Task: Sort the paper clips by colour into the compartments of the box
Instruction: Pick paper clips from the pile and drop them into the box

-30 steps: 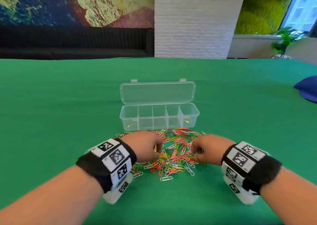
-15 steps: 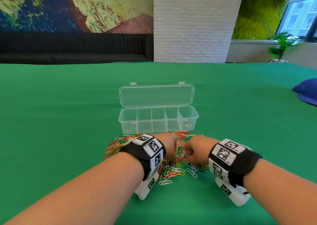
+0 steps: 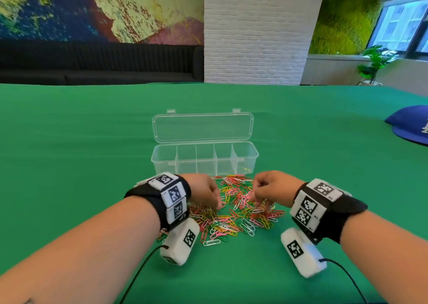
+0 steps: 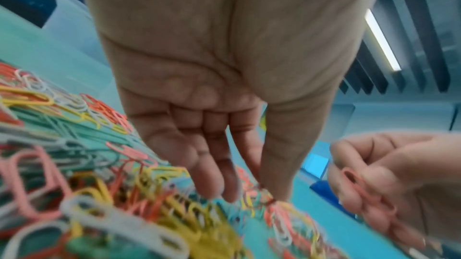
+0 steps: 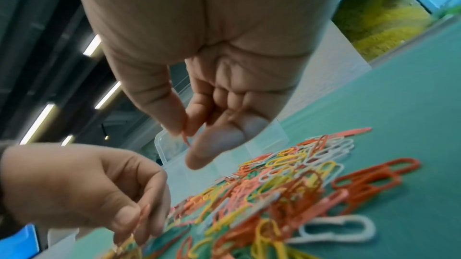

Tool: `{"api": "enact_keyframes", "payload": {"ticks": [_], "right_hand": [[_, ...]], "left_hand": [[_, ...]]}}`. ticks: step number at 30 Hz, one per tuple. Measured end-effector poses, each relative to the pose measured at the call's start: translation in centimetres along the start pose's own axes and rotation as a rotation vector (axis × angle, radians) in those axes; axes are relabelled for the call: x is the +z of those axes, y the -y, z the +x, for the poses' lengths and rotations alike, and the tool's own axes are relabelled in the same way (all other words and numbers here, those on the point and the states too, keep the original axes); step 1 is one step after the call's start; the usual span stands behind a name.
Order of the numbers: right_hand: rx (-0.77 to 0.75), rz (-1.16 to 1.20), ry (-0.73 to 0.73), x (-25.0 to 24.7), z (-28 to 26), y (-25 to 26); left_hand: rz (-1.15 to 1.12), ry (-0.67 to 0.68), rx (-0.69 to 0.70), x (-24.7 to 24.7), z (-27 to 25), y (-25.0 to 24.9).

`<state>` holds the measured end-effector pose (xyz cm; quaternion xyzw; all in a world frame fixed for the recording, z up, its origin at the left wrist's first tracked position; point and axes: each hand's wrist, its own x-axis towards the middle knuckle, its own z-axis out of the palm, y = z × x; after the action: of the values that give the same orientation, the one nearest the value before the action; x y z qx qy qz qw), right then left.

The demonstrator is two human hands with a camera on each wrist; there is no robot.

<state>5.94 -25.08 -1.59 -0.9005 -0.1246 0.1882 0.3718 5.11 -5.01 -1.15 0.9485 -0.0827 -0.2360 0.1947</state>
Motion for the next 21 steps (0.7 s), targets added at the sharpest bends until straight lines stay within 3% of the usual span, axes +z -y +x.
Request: {"api": "enact_keyframes", "payload": {"ticks": [5, 12, 14, 17, 21], "right_hand": [[0.100, 0.338, 0.085, -0.3, 1.7, -0.3], [0.274, 0.323, 0.096, -0.5, 3.2, 0.2], [0.239, 0.124, 0.085, -0.5, 3.2, 0.7], [0.088, -0.377, 0.054, -0.1, 2.5, 1.5], [-0.013, -0.594, 0.040, 0.7, 1.6, 2.2]], "left_hand": [[-0.633, 0.056, 0.030, -1.1, 0.3, 1.0], [-0.824, 0.078, -0.001, -2.1, 0.7, 1.8], [-0.787, 0.066, 0.001, -2.2, 0.3, 1.7], [-0.615, 0.056, 0.000, -2.0, -0.4, 1.2], [-0.036, -0.028, 0.017, -1.1, -0.8, 0.8]]}}
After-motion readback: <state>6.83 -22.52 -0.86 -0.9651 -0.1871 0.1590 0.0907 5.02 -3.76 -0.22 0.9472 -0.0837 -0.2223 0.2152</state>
